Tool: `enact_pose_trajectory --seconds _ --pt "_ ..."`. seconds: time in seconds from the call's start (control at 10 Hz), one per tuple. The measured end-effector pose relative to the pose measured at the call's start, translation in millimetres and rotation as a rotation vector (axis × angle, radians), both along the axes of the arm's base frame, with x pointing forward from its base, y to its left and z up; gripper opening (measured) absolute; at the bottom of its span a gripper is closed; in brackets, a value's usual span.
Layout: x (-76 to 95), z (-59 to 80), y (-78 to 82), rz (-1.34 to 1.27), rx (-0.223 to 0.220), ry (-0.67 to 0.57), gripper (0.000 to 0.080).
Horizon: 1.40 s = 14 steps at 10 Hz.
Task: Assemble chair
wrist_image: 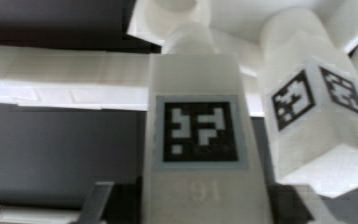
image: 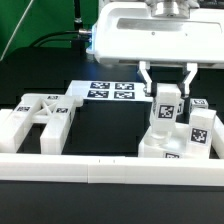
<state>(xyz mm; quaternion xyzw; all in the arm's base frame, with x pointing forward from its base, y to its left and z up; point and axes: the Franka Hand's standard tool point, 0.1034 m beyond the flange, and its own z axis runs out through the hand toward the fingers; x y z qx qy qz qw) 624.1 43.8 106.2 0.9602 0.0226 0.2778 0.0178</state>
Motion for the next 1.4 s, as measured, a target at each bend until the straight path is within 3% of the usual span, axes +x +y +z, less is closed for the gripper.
enact_pose_trajectory --seconds 0.4,0.9,1.4 --pt "-1.2 -1.1 1.3 0.009 -0.005 0.002 0.0287" --pt "-5.0 -5.8 -18.7 0.005 -0.024 0.011 0.0287" --pt "-6.1 -6.5 -8.8 0.019 -0.02 0.015 0.0287"
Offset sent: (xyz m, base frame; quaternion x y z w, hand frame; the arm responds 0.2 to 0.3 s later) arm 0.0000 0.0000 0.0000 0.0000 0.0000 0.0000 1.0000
